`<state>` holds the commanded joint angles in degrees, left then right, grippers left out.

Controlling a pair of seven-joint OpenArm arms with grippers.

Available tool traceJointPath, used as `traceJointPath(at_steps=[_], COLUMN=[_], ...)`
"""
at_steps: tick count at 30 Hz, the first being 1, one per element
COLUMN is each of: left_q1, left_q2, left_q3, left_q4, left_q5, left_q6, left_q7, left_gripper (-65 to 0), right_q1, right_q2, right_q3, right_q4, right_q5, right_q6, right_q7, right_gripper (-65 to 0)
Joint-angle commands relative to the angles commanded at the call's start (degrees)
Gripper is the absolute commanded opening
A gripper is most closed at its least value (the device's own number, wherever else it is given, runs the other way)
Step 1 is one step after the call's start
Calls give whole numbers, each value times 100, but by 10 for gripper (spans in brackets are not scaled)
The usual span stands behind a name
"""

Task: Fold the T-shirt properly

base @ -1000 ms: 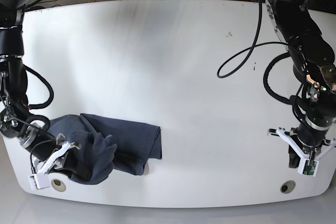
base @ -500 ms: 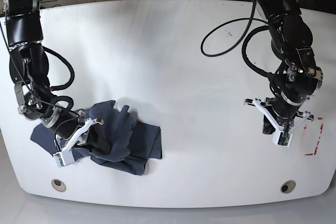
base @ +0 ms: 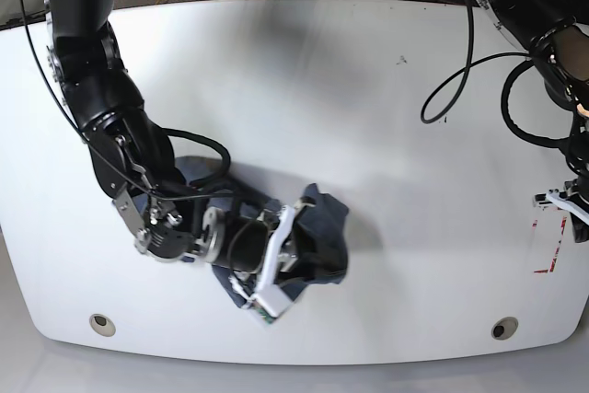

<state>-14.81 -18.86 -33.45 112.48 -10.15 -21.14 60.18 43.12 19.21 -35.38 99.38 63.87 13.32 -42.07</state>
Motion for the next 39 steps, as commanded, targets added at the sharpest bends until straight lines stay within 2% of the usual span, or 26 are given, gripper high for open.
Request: traceJointPath(at_steps=[2,7,10,15,20,23,26,30,31,35,39], left_q1=[35,44,211,290,316,334,422,484,492,501,510], left_q2=[-62,-79,-44,44,316,484,686,914,1011,1213,1284], left_q3=[-105,-299,-281,44,510,712,905,985,985,985,1178], left_q4=[18,26,26,9,-9,-35,-185,-466,-563,-914,-1389], left_q5=[-9,-9,-9,-18,18,26,26,18,18,18,18], left_q6=[-9,-9,-9,-9,-9,-9,-9,-9,0,0,0], left_q7=[0,0,0,0,0,0,0,-9,-9,-26,-475], left_gripper=[-647,-647,-646,-646,-644,-642,-567,-385,-322,-153,-108], right_q1=[246,589,466,-123,-976,-1521,-1960,-2356,-2444,-2681,-2778], right_q2=[-158,-220,35,510,1020,1213,1389,1442,1442,1433,1398], right_q3=[-158,-167,211,703,1187,1486,1732,1855,1855,1873,1873], right_q4=[176,484,668,888,1064,1090,1090,1090,1081,1169,1204], right_q5=[211,756,1002,1037,1037,1002,985,976,967,607,387], right_q6=[-18,-88,-290,-299,-273,-264,-264,-255,-255,-255,-255], right_q7=[0,0,0,0,0,0,0,0,0,0,0], right_gripper=[-650,-650,-650,-650,-650,-650,-650,-650,-650,-650,-650])
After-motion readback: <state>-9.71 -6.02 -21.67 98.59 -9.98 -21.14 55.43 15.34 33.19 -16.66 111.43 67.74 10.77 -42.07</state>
